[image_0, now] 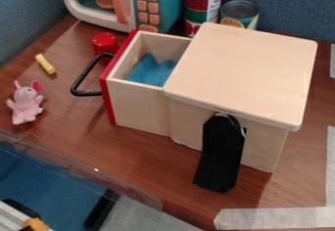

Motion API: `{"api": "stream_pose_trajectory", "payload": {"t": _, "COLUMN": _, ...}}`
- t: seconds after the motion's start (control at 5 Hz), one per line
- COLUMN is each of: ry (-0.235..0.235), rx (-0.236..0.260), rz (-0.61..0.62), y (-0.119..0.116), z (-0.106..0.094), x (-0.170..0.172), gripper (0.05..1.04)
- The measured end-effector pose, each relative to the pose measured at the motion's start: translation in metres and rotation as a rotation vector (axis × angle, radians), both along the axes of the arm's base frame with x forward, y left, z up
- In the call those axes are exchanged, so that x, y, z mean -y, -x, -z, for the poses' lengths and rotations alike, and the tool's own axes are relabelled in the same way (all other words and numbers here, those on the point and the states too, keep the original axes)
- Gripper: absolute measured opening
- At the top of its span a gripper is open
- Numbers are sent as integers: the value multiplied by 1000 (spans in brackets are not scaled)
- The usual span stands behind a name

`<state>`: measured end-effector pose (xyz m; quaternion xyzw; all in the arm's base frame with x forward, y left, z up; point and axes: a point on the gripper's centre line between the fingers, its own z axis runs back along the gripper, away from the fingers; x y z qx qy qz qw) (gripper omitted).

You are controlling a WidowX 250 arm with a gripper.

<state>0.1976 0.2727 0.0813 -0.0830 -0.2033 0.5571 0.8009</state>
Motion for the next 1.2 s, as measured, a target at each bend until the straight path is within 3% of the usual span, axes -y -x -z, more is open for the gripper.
{"api": "stream_pose_trajectory", "payload": {"t": 0.2, "ry": -1, "rx": 24, "rz": 29, "y": 0, "z": -36, "x": 11, "gripper": 644}}
{"api": "stream_pose_trajectory", "payload": {"t": 0.4, "ry": 39, "rx": 12, "rz": 84, "y": -7, "z": -49, "x": 32, "gripper": 644}}
{"api": "stream_pose_trajectory", "payload": {"t": 0.6, "ry": 66, "rx": 10, "rz": 183, "y": -31, "z": -74, "x": 67, "gripper": 644}}
{"api": "stream_pose_trajectory", "payload": {"t": 1.0, "ry": 122, "rx": 19, "rz": 315, "y": -68, "z": -99, "x": 140, "gripper": 644}}
{"api": "stream_pose_trajectory", "payload": {"t": 1.2, "ry": 111, "rx": 18, "rz": 393, "y": -87, "z": -92, "x": 178, "gripper": 644}}
